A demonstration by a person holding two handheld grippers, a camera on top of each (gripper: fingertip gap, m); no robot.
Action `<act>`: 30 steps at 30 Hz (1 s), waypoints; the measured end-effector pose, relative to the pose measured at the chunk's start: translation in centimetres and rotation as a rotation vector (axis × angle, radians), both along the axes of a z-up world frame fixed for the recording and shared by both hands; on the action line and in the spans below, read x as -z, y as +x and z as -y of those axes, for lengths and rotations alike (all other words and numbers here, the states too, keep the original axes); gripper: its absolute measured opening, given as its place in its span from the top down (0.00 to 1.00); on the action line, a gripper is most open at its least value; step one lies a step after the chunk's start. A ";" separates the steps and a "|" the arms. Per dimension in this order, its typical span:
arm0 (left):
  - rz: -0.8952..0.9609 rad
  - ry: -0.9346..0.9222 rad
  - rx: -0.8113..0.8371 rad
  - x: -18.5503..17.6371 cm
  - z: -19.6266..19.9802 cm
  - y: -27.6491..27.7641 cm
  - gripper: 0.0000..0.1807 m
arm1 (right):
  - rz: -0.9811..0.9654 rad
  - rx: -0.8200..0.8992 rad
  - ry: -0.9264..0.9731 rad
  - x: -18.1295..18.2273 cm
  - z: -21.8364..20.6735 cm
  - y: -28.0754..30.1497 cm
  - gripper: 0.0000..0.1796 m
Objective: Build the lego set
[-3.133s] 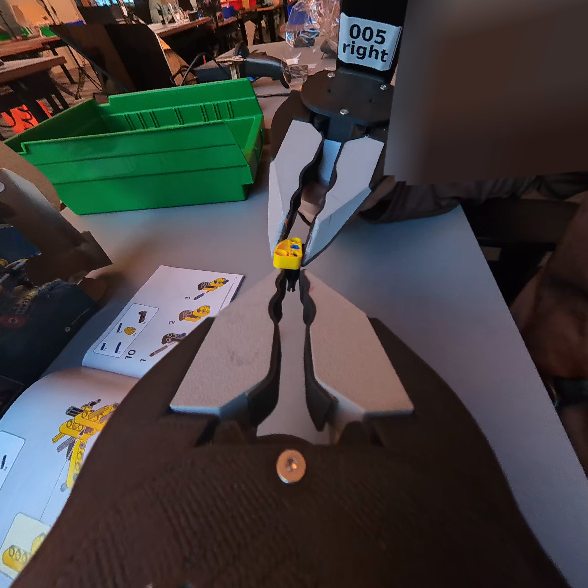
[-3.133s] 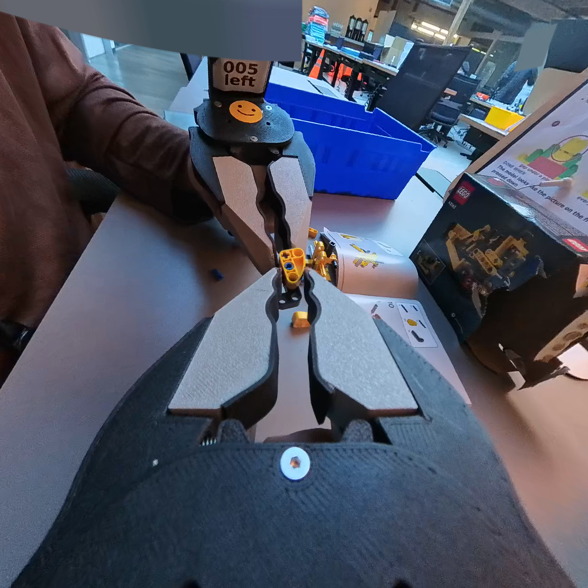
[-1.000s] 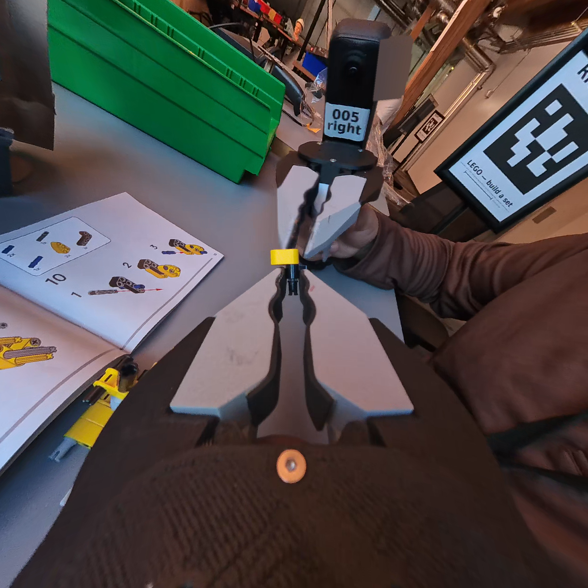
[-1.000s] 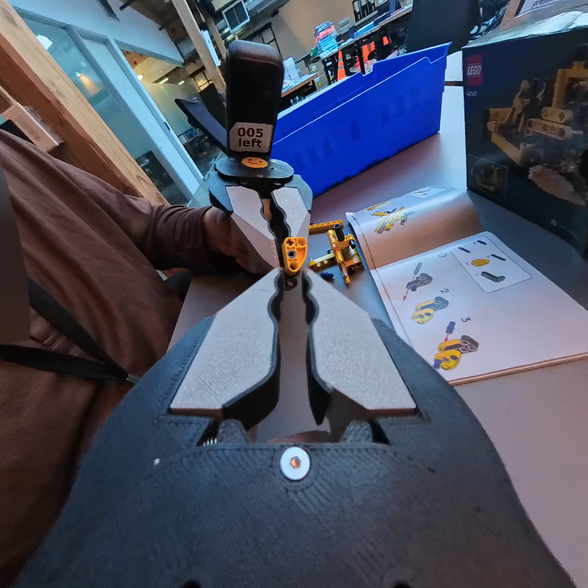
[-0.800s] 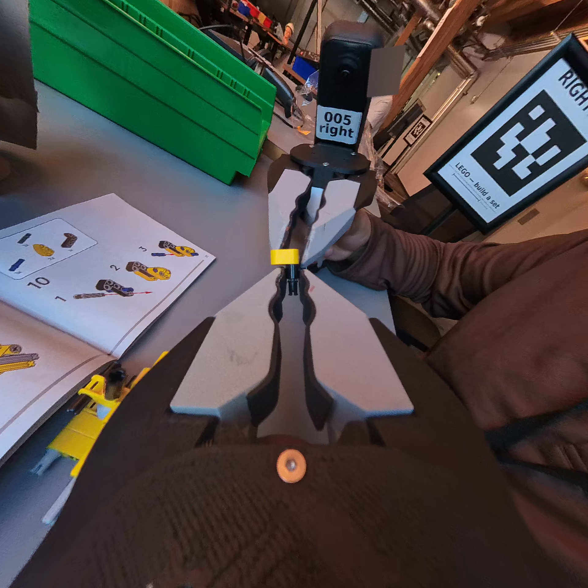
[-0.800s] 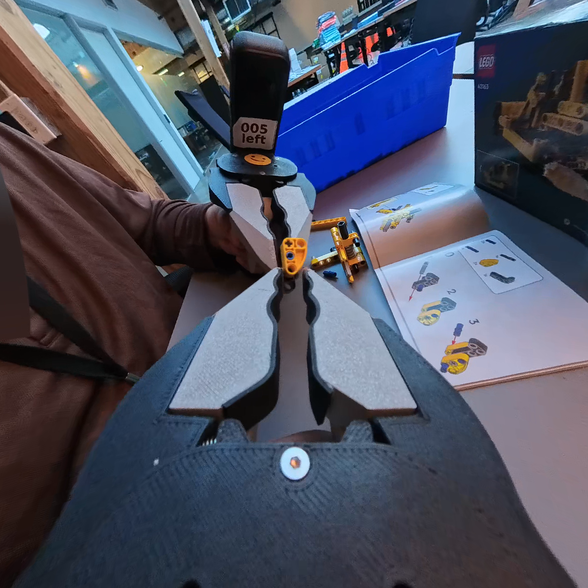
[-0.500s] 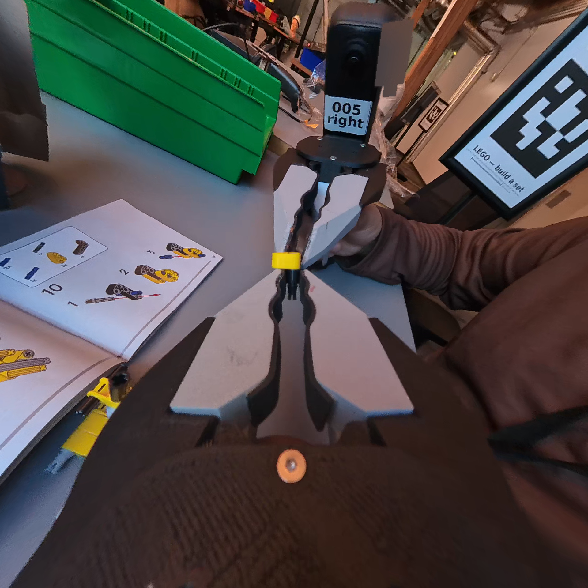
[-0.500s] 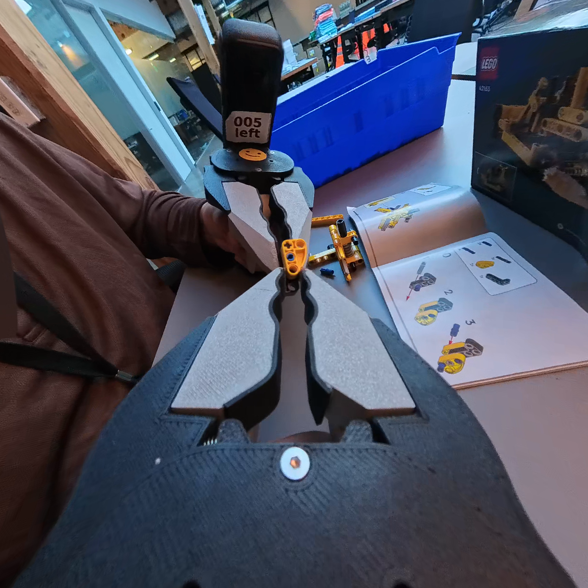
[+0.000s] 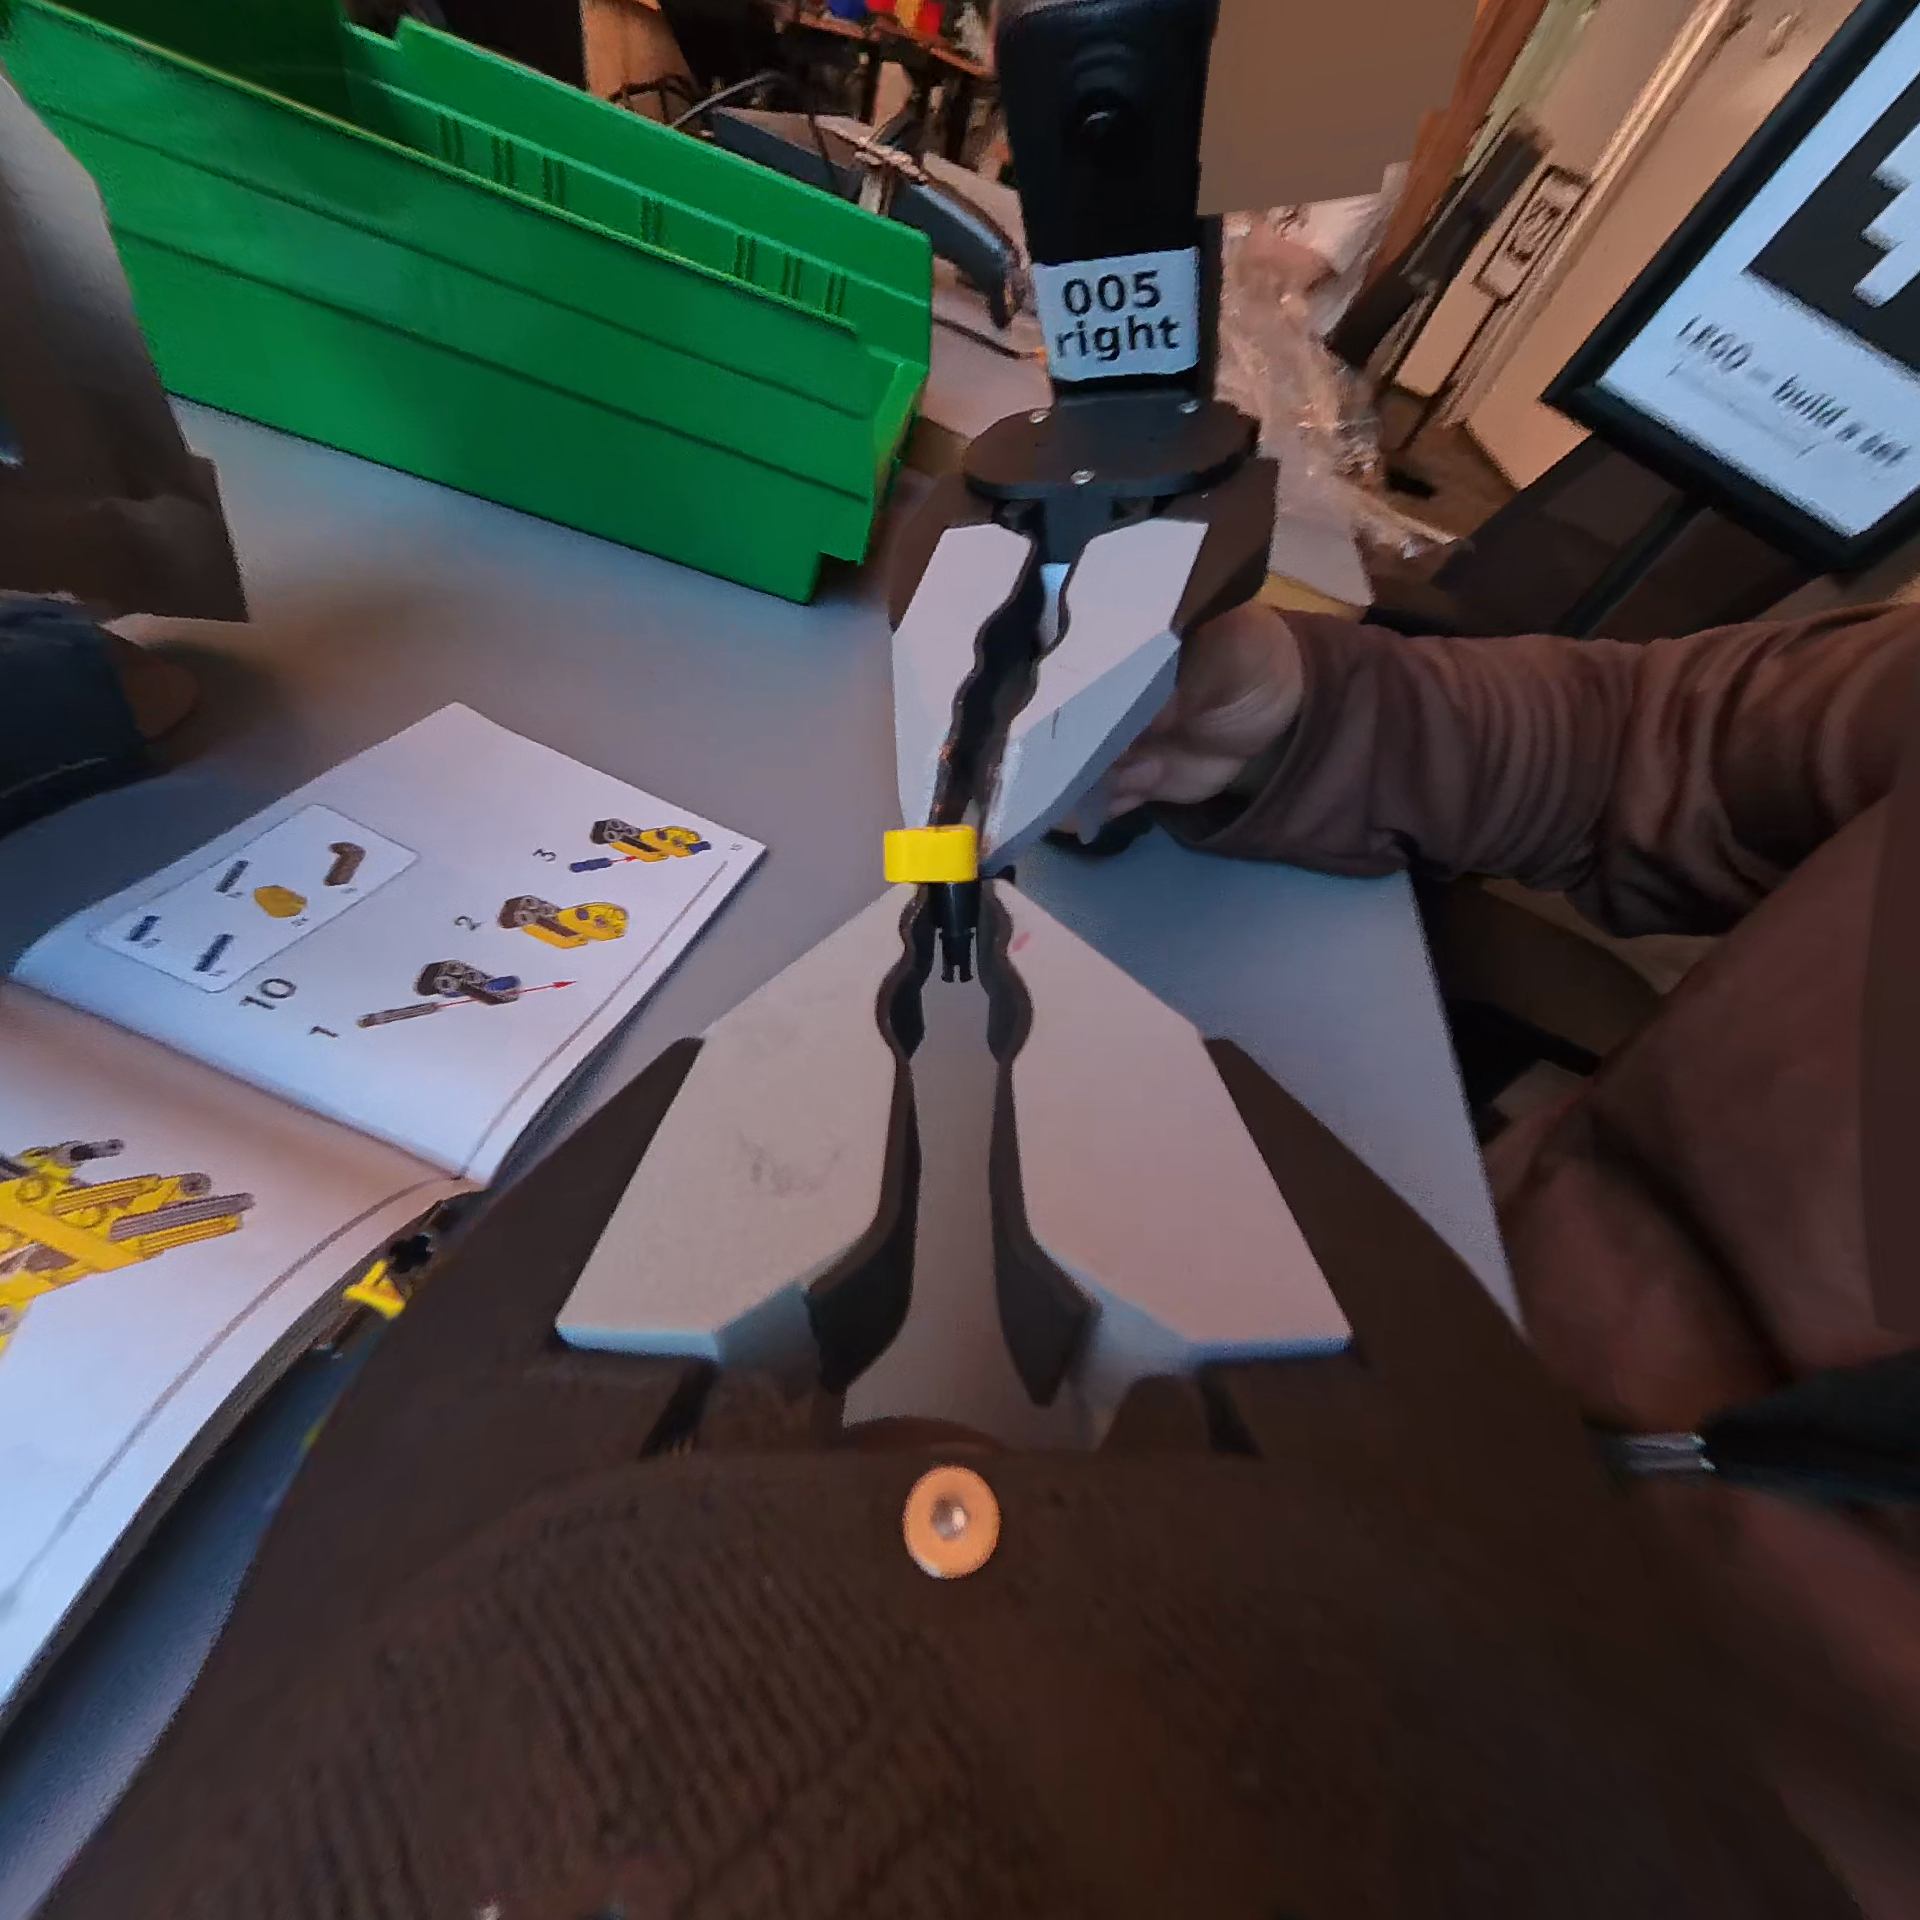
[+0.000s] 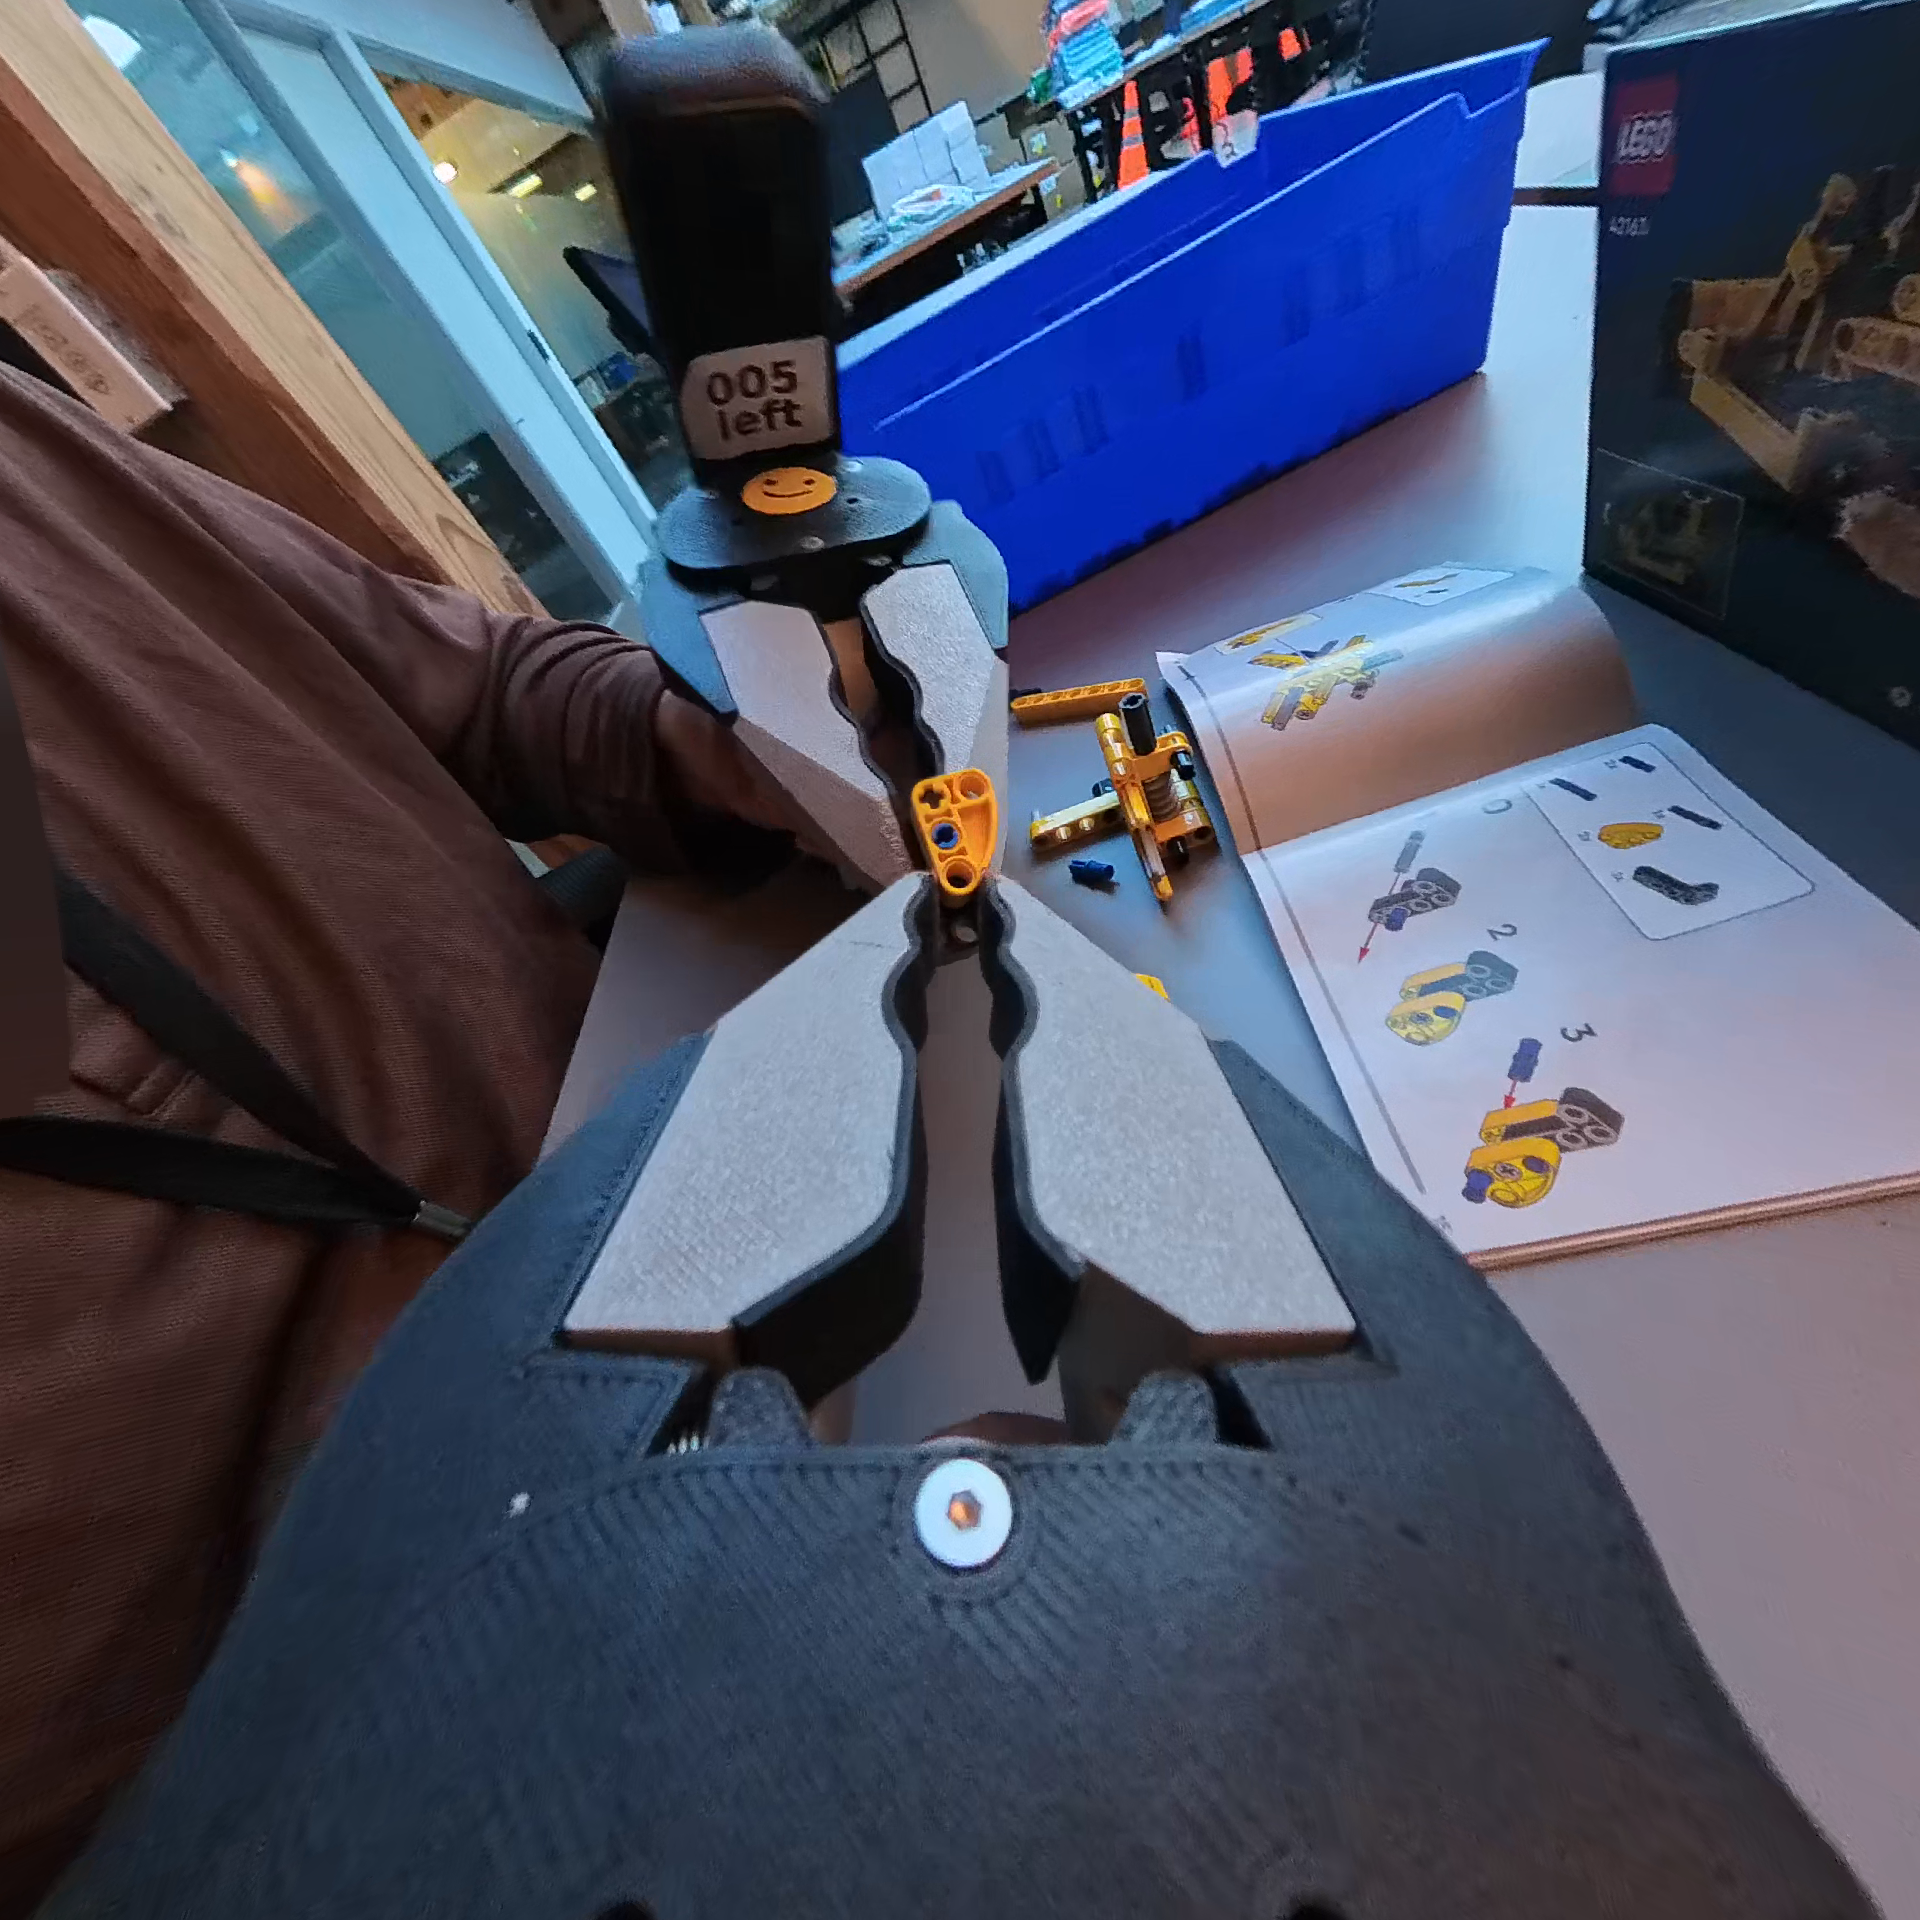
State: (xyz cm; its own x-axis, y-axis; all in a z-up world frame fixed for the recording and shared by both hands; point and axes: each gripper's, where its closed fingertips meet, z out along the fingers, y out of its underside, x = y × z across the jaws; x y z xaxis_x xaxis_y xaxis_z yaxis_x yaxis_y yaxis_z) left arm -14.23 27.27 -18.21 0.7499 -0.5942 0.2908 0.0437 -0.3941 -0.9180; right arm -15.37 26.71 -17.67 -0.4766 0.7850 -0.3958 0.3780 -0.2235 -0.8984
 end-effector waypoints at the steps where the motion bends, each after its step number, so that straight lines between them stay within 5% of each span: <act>1: -0.038 0.016 -0.016 0.1 -0.1 -0.2 0.98 | -0.002 0.019 0.015 0.0 -0.1 -0.1 0.98; 9: -0.237 0.039 -0.106 1.3 -0.4 -2.4 0.98 | -0.162 0.185 -0.297 -4.2 -4.3 0.0 1.00; 12: -0.034 0.006 -0.023 0.0 -0.3 -0.5 0.98 | -0.177 0.301 -0.052 -3.5 -5.7 0.1 1.00; 16: -0.104 0.057 0.017 0.2 0.1 0.4 0.98 | -0.133 0.109 0.091 -2.3 -2.4 0.5 1.00; 19: -0.032 0.065 0.024 -0.5 0.3 0.2 0.98 | -0.082 0.023 0.060 -1.4 -1.2 0.7 0.91; 30: -0.074 0.094 0.091 -0.5 1.2 1.2 0.98 | -0.068 -0.036 0.092 -0.8 1.2 0.8 0.95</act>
State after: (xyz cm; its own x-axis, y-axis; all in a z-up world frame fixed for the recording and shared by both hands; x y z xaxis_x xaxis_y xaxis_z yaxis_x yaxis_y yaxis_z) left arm -13.00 26.11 -17.74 0.7092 -0.6826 0.1762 -0.0576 -0.3052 -0.9505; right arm -14.52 25.50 -16.91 -0.5283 0.7985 -0.2886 0.3215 -0.1264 -0.9384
